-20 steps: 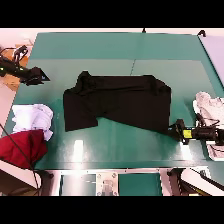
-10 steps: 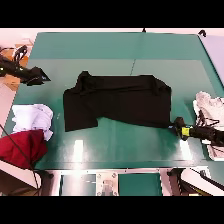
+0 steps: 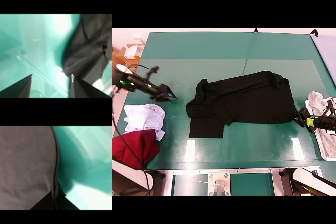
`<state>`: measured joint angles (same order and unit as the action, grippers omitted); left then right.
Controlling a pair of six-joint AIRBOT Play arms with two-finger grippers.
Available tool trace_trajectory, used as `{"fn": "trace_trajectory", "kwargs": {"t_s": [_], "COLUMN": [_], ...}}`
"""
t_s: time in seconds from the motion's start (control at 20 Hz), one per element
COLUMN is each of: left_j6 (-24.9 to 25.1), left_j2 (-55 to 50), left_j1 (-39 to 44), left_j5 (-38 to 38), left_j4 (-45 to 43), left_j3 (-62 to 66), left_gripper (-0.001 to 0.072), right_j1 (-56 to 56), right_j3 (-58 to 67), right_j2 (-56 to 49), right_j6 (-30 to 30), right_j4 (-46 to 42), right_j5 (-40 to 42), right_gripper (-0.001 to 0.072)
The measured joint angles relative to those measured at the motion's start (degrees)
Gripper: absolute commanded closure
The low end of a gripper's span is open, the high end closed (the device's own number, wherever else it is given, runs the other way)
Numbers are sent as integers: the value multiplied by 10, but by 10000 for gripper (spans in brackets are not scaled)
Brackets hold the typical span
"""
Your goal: Fold the shirts.
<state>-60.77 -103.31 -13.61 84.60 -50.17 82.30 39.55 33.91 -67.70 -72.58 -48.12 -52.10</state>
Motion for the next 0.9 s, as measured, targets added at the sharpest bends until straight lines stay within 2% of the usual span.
{"fn": "trace_trajectory", "kwargs": {"t_s": [0.25, 0.35, 0.9], "left_j6": [43, 49, 57], "left_j2": [0, 0, 0], "left_j1": [70, 93, 122], "left_j5": [-50, -71, -52], "left_j4": [29, 33, 5], "left_j3": [-66, -76, -87], "left_gripper": [143, 343, 349], "right_j1": [-24, -28, -30], "right_j3": [5, 6, 6], "right_j2": [-5, -6, -7], "right_j6": [-2, -2, -3], "right_j4": [0, 0, 0], "right_j5": [2, 2, 2], "right_gripper": [695, 695, 695]}}
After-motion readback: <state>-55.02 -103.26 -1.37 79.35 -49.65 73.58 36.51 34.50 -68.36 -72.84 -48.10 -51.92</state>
